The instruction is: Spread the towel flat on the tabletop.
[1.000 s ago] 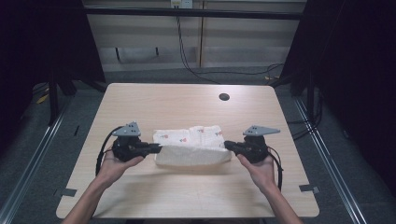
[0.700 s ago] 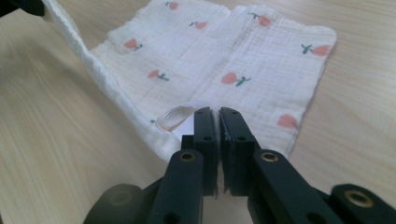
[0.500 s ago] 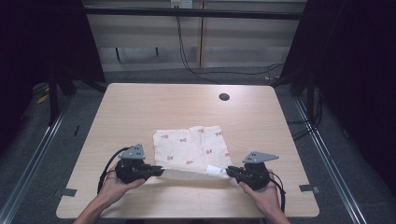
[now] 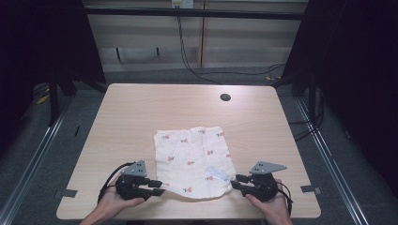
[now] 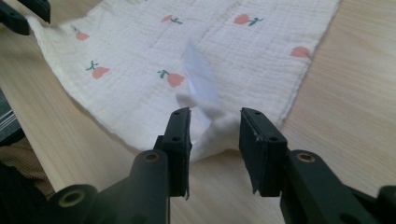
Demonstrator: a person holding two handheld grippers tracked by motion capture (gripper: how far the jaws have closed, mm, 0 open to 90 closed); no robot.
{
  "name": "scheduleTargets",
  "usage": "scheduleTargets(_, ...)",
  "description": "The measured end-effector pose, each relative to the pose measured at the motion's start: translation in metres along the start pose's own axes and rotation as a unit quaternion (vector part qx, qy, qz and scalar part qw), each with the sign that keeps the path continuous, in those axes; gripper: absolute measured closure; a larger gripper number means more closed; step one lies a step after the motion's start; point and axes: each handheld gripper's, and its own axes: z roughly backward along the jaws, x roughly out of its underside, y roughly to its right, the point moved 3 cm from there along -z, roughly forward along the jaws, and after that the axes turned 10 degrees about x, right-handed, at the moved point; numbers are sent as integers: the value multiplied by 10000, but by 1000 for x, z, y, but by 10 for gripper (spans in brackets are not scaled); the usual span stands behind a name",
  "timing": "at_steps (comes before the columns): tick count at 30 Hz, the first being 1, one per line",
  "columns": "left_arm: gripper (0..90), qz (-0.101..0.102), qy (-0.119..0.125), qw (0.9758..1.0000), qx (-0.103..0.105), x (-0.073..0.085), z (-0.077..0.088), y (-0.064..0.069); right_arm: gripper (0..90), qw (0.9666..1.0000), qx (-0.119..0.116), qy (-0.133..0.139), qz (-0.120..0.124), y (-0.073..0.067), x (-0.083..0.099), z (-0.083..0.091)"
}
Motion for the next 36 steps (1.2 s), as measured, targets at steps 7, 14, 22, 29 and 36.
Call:
scheduleTargets(7,557,56,263,9996,-6,5,15,1,602,9993,97,246,-252,12,0,19)
scheduleTargets(14,580,396,186,9984,-363,-7,4,-29,645,9998,133,120,-40,26,-19,-2)
scheduleTargets(22,554,529,-29,9976,-441,-9,-15,-53,577,9990,-137,-288,320,26,-45,-61)
scheduleTargets(29,553,480,10,9973,-556,-8,-17,-50,683,9948,194,-502,860,21,-35,-71)
scheduleTargets(36,556,287,-36,9971,-709,-9,-19,-50,726,9953,143,-519,803,21,-19,-52)
